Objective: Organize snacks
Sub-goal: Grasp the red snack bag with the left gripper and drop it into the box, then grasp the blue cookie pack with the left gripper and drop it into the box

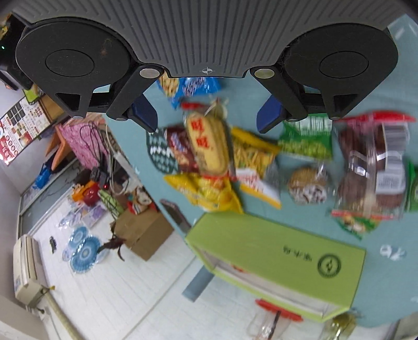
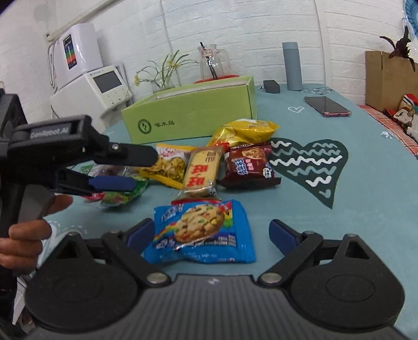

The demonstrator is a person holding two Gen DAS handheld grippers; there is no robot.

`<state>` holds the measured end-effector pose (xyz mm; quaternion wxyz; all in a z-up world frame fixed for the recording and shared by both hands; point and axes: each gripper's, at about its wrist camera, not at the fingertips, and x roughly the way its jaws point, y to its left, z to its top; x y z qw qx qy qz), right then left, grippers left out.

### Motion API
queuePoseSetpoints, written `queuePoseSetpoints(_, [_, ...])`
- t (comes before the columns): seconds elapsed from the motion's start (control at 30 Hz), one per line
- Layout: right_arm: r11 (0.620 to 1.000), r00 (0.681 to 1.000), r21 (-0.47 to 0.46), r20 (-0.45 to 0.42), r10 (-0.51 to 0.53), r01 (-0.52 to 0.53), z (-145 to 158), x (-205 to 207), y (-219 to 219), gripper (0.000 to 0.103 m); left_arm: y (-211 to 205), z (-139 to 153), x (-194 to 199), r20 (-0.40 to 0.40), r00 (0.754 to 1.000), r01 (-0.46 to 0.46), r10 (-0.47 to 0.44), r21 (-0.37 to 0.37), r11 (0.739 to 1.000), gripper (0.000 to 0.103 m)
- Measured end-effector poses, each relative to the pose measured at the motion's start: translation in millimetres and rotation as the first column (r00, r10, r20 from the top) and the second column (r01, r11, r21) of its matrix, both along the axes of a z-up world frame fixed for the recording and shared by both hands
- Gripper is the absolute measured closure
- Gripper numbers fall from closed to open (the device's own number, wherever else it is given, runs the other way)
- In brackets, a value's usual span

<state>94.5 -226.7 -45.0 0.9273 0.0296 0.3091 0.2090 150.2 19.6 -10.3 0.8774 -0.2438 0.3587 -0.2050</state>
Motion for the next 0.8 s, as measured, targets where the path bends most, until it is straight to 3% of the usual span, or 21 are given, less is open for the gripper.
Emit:
queuePoseSetpoints(0.17, [0.996,0.995,0.017,-0.044,0.094,-0.093,0,-23,8,0.010,-9,4,0,0.053,0.997,0.060,-0.062,0.038,0.998,0.040])
queuePoseSetpoints(0.23, [0.995,0.992,0.020,-0.078,0.103,-0.102,-6,-20,15,0.010,-22,3,6,0.063,0.989,0.125,-0.130,0.080,0.989,0.047])
queuePoseSetpoints(0.33, [0.994,0.994,-0.034,-0.056,0.097,-0.099,-7,-10,23,0.009,-39,-5,10,0.031,0.977,0.207,-0.212,0.120,0.971,0.058])
queuePoseSetpoints(0.47, [0.992,0.992,-0.049,-0.046,0.118,-0.120,-8,18,32,0.009,-44,-14,-1,0.004,0.958,0.286,-0.288,0.086,0.954,0.057])
queuePoseSetpoints(0.6, [0.979,0.982,-0.076,-0.031,0.185,-0.187,-9,25,40,0.010,-34,-10,-13,0.005,0.972,0.235,-0.237,0.103,0.966,0.055])
queuePoseSetpoints(0.7, [0.985,0.987,-0.070,-0.009,0.159,-0.159,-6,16,34,0.010,-19,-5,-13,0.024,0.981,0.187,-0.190,0.089,0.978,0.046])
queuePoseSetpoints(0.8, [0.990,0.992,-0.064,0.005,0.130,-0.129,-5,8,32,0.010,-22,-7,-5,0.015,0.979,0.201,-0.203,0.082,0.976,0.045])
